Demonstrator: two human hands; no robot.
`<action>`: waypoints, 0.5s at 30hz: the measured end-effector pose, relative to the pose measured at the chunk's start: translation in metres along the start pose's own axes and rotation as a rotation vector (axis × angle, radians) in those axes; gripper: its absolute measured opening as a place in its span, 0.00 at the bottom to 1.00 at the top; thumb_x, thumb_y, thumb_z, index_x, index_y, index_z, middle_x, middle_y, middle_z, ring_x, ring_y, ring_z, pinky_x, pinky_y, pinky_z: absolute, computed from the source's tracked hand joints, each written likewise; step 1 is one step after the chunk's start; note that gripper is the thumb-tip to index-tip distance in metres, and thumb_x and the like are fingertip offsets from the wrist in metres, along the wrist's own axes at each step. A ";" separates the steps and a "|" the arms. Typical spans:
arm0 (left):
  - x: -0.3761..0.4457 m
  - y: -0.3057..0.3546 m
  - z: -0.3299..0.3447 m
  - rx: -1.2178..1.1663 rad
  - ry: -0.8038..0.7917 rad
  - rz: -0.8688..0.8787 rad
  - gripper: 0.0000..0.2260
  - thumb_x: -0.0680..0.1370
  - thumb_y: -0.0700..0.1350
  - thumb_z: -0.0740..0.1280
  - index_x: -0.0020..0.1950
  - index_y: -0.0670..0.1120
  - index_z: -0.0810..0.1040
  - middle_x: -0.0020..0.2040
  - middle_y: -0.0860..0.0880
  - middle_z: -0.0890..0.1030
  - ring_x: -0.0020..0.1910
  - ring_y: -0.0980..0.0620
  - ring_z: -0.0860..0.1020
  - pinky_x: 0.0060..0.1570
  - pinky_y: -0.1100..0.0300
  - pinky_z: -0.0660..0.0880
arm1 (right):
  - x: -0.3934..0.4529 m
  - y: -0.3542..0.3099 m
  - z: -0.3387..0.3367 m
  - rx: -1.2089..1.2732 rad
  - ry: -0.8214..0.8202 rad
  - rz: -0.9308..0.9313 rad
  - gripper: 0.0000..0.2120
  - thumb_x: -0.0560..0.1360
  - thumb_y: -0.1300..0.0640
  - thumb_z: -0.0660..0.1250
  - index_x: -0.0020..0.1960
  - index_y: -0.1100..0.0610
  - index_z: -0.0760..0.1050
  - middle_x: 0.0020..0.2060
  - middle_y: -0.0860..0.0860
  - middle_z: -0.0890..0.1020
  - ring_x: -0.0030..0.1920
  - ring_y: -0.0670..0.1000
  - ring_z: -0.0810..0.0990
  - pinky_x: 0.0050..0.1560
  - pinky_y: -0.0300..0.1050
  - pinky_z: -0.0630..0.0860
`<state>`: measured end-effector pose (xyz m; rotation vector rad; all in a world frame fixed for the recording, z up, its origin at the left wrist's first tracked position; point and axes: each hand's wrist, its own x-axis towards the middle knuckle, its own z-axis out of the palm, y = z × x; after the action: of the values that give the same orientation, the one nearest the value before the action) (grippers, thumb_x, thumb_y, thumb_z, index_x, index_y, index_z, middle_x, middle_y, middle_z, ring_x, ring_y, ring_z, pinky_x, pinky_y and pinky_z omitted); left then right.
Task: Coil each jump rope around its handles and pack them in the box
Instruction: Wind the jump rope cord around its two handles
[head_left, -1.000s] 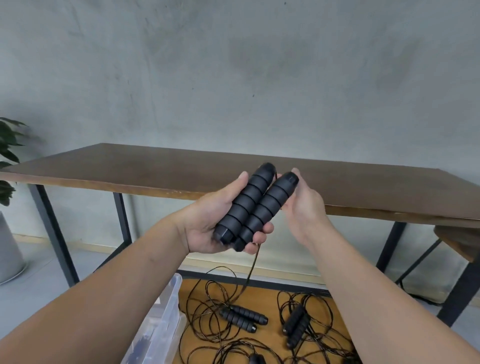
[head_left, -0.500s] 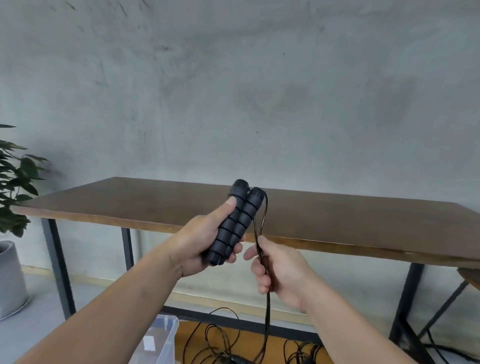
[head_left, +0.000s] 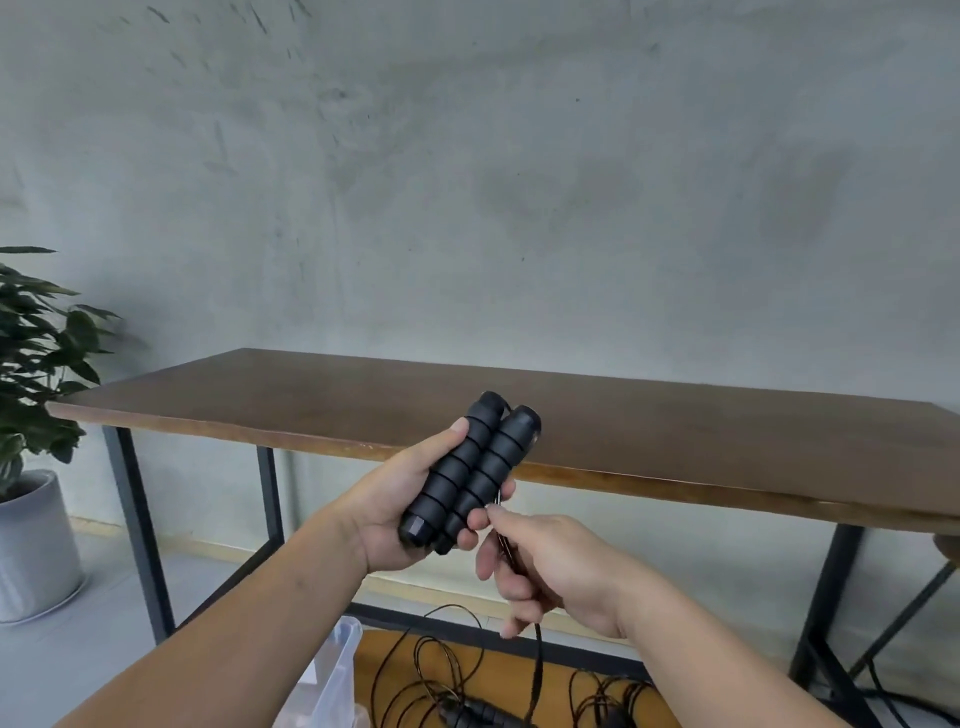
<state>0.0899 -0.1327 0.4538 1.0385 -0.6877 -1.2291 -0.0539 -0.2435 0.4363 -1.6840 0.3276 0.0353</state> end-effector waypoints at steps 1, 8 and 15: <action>0.002 0.002 0.001 0.040 0.054 0.022 0.28 0.77 0.60 0.65 0.68 0.40 0.76 0.50 0.41 0.79 0.34 0.49 0.74 0.30 0.58 0.73 | -0.001 0.003 0.002 0.008 0.003 0.004 0.20 0.84 0.47 0.54 0.48 0.60 0.75 0.27 0.51 0.69 0.26 0.49 0.68 0.39 0.48 0.80; -0.002 0.036 -0.018 1.040 0.357 0.148 0.20 0.80 0.60 0.64 0.55 0.43 0.76 0.36 0.47 0.75 0.33 0.52 0.71 0.36 0.61 0.69 | 0.008 -0.009 0.007 -0.255 0.225 -0.047 0.12 0.82 0.53 0.61 0.52 0.60 0.78 0.30 0.49 0.70 0.25 0.46 0.63 0.27 0.40 0.63; -0.009 0.057 -0.048 1.577 0.204 0.084 0.22 0.76 0.62 0.68 0.67 0.60 0.67 0.53 0.49 0.75 0.48 0.44 0.80 0.49 0.43 0.80 | 0.008 -0.073 0.014 -0.982 0.524 -0.224 0.07 0.75 0.53 0.66 0.41 0.51 0.82 0.33 0.47 0.81 0.30 0.47 0.75 0.31 0.41 0.70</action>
<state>0.1535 -0.1113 0.4871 2.2974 -1.5617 -0.2776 -0.0268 -0.2244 0.5027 -2.6941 0.5627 -0.4922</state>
